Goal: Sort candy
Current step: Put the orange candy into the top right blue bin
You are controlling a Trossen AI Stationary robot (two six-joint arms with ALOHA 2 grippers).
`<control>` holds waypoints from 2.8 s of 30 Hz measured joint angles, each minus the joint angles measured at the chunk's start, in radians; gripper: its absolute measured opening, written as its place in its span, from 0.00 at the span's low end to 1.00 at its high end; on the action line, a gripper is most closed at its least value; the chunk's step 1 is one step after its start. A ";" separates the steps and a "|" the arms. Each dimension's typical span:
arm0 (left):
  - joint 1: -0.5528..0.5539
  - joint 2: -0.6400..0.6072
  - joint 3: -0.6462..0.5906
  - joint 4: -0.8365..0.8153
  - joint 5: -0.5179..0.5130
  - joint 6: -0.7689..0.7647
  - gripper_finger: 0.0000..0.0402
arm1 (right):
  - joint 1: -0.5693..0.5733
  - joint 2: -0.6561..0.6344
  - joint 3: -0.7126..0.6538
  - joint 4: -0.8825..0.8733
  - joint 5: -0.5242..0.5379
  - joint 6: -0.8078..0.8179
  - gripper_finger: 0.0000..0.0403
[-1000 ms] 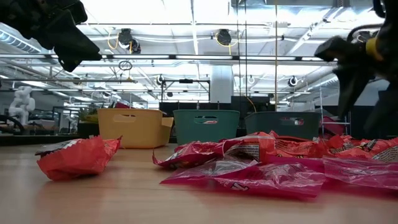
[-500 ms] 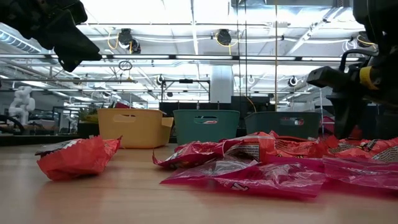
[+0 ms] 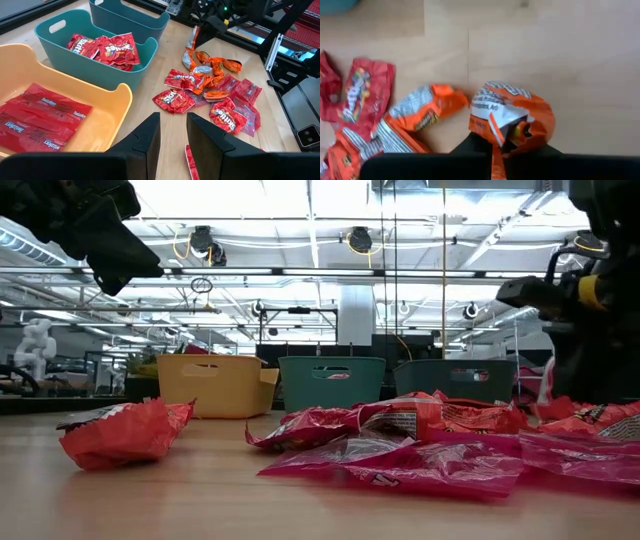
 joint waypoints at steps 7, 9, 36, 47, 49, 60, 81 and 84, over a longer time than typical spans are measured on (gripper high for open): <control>0.000 0.000 0.000 0.000 0.000 0.000 0.26 | -0.003 -0.050 0.186 -0.283 0.007 -0.083 0.00; 0.000 0.000 0.000 0.001 -0.002 0.000 0.26 | -0.015 -0.054 0.269 -0.387 0.044 -0.139 0.00; 0.000 0.000 0.000 0.001 -0.034 0.006 0.26 | -0.767 -0.055 0.471 -0.374 -0.062 -1.347 0.26; 0.000 0.000 0.000 0.001 -0.034 0.006 0.26 | -0.807 -0.056 0.471 -0.374 -0.056 -1.446 0.58; 0.000 0.000 0.000 0.000 -0.034 0.006 0.26 | -0.805 -0.059 0.475 -0.375 -0.047 -1.469 0.60; 0.000 0.000 0.000 0.002 -0.034 0.006 0.26 | -0.615 -0.200 0.531 -0.228 0.063 -1.593 0.53; 0.000 0.000 0.000 0.003 -0.034 0.236 0.26 | -0.367 -0.201 0.531 -0.355 0.102 -1.333 0.49; 0.000 0.000 0.000 0.003 -0.034 0.236 0.26 | -0.367 -0.201 0.531 -0.324 0.060 -1.302 0.50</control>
